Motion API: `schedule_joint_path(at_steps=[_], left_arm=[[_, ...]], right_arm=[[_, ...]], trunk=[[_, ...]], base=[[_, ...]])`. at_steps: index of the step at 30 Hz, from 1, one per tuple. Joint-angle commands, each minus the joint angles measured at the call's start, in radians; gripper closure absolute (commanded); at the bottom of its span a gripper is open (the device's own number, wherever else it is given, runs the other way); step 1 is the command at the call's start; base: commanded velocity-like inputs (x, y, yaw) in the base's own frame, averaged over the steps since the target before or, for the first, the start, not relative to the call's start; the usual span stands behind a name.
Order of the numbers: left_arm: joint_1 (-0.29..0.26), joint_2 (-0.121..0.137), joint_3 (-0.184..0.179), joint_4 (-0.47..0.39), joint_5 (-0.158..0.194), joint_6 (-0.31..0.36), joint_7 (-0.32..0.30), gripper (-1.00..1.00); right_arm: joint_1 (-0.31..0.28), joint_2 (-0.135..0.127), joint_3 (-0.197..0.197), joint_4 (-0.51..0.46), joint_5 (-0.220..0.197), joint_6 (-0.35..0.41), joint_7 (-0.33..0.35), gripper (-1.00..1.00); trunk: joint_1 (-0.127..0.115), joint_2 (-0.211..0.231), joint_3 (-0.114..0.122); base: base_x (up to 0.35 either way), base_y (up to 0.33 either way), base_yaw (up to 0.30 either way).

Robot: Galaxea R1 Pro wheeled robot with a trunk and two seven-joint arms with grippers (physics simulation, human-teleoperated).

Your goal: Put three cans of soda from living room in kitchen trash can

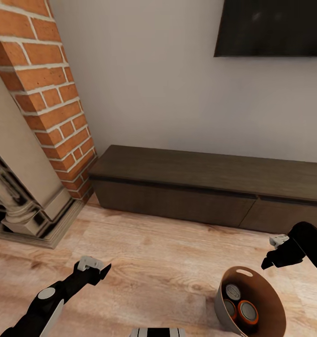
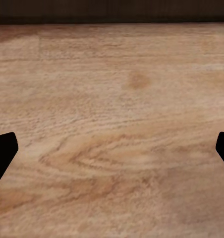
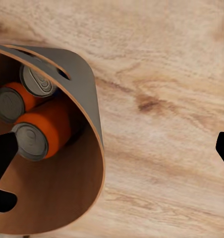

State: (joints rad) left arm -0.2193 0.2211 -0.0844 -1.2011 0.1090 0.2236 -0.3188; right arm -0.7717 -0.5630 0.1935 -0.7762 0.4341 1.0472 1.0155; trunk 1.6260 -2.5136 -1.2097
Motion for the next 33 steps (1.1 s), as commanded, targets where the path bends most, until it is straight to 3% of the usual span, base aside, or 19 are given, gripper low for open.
schedule_joint_path(at_steps=[1, 33], left_arm=[[0.0, 0.0, 0.0, 0.001, 0.0, 0.0, 0.0, -1.0], [0.0, 0.0, 0.0, 0.005, 0.0, 0.002, 0.029, -1.0]], right_arm=[[0.0, 0.0, 0.0, 0.0, 0.0, 0.0, 0.0, -1.0], [0.002, -0.001, -0.001, 0.0, 0.002, 0.0, -0.002, -1.0]], trunk=[[0.0, 0.0, 0.004], [-0.015, 0.008, 0.12]], base=[[0.0, 0.0, 0.0], [0.0, 0.0, 0.0]])
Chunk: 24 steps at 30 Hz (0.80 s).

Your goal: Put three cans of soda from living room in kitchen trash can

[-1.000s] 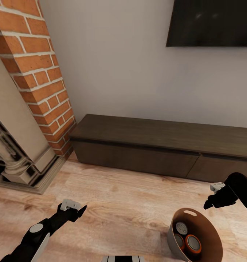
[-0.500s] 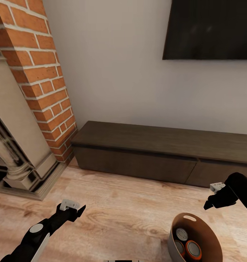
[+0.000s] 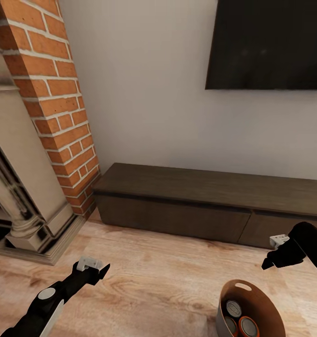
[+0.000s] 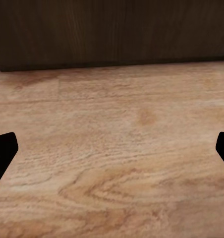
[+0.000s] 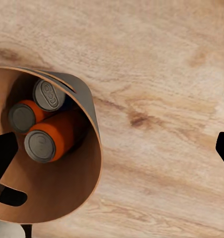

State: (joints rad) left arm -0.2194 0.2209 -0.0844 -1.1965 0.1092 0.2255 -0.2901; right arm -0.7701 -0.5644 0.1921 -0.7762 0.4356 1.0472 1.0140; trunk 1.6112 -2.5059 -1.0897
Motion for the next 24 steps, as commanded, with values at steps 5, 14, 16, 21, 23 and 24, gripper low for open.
schedule_joint_path(at_steps=[5, 14, 16, 21, 23, 24], left_arm=[[0.0, 0.0, 0.0, 0.0, 0.0, 0.0, 0.0, -1.0], [0.0, 0.0, 0.0, 0.0, 0.0, 0.001, 0.0, -1.0], [0.0, 0.0, 0.0, 0.0, 0.0, 0.001, 0.0, -1.0], [0.0, 0.0, 0.0, 0.0, 0.0, 0.002, 0.0, -1.0], [0.0, 0.0, 0.0, 0.0, 0.0, 0.002, 0.0, -1.0], [0.0, 0.0, 0.0, 0.0, 0.0, 0.003, 0.0, -1.0]], right_arm=[[0.0, 0.0, 0.001, 0.0, 0.0, 0.0, 0.0, -1.0], [0.0, 0.001, 0.003, 0.001, 0.001, 0.0, 0.0, -1.0], [0.001, 0.0, 0.003, 0.001, 0.001, 0.0, 0.0, -1.0], [0.001, 0.0, 0.002, 0.001, 0.002, 0.0, 0.0, -1.0], [0.001, 0.0, 0.002, 0.001, 0.002, 0.0, 0.0, -1.0], [0.001, 0.0, 0.002, 0.001, 0.002, 0.0, 0.0, -1.0]], trunk=[[-0.002, 0.001, 0.012], [-0.006, 0.003, 0.032], [-0.007, 0.004, 0.037], [-0.009, 0.005, 0.048], [-0.01, 0.005, 0.053], [-0.011, 0.006, 0.055]], base=[[0.0, 0.0, 0.0], [0.0, 0.0, 0.0], [0.0, 0.0, 0.0], [0.0, 0.0, 0.0], [0.0, 0.0, 0.0], [0.0, 0.0, 0.0]])
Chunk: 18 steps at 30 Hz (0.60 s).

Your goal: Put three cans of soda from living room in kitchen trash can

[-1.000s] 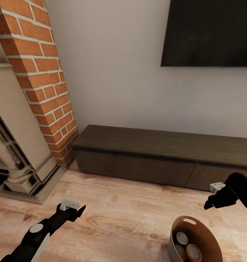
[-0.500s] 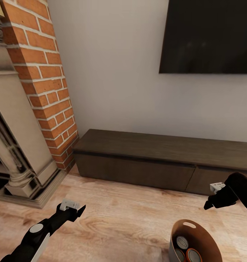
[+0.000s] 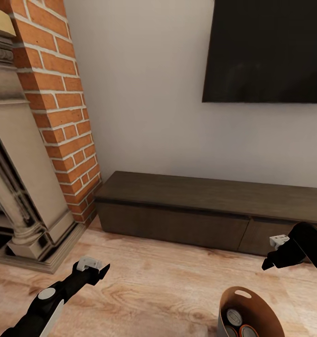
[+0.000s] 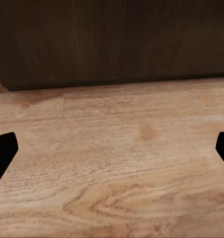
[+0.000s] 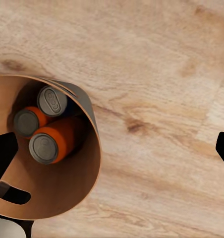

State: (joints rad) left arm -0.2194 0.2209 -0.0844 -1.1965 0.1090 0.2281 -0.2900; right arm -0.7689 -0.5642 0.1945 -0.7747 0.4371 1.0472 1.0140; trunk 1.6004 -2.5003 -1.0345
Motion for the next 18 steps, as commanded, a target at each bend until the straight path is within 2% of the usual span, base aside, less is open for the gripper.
schedule_joint_path(at_steps=[1, 18], left_arm=[[0.0, 0.0, 0.0, 0.0, 0.0, 0.0, 0.0, -1.0], [0.0, 0.0, 0.0, 0.001, 0.0, 0.005, 0.0, -1.0]], right_arm=[[0.0, 0.0, 0.0, 0.0, 0.0, 0.0, 0.0, -1.0], [0.0, 0.001, 0.003, 0.0, 0.0, 0.0, 0.0, -1.0]], trunk=[[0.0, 0.0, 0.002], [-0.066, 0.119, 0.029]], base=[[0.0, 0.0, 0.0], [0.0, 0.0, 0.0]])
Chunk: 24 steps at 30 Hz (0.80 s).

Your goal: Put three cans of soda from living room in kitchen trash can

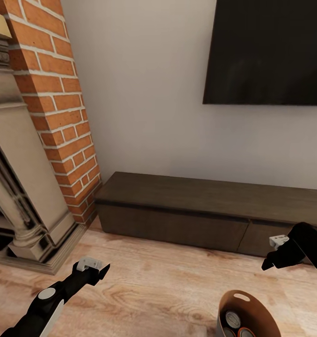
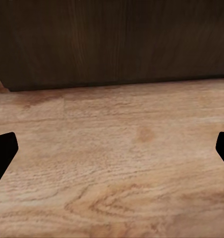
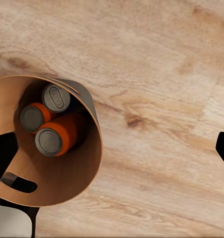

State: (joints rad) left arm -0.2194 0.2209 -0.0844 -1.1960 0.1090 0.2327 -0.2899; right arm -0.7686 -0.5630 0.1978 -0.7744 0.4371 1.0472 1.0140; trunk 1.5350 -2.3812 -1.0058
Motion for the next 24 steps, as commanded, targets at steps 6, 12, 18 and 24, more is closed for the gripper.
schedule_joint_path(at_steps=[6, 12, 18, 24], left_arm=[[0.0, 0.0, 0.0, 0.0, 0.0, 0.0, 0.0, -1.0], [0.0, 0.0, 0.0, -0.001, 0.001, 0.001, -0.001, -1.0], [0.0, 0.0, 0.0, -0.002, 0.003, 0.002, -0.002, -1.0], [0.0, 0.0, 0.001, -0.003, 0.004, 0.003, -0.004, -1.0]], right_arm=[[0.0, 0.0, 0.0, 0.001, 0.0, 0.0, 0.0, -1.0], [0.001, 0.0, 0.0, 0.001, -0.001, 0.0, -0.001, -1.0], [0.003, 0.002, -0.002, 0.0, -0.002, 0.0, -0.001, -1.0], [0.003, 0.009, -0.003, -0.006, -0.001, 0.0, -0.001, -1.0]], trunk=[[-0.023, 0.042, 0.009], [-0.046, 0.084, 0.019], [-0.069, 0.126, 0.028], [-0.092, 0.168, 0.037]], base=[[0.0, 0.0, 0.0], [0.0, 0.0, 0.0], [0.0, 0.0, 0.0], [0.0, 0.0, 0.0]])
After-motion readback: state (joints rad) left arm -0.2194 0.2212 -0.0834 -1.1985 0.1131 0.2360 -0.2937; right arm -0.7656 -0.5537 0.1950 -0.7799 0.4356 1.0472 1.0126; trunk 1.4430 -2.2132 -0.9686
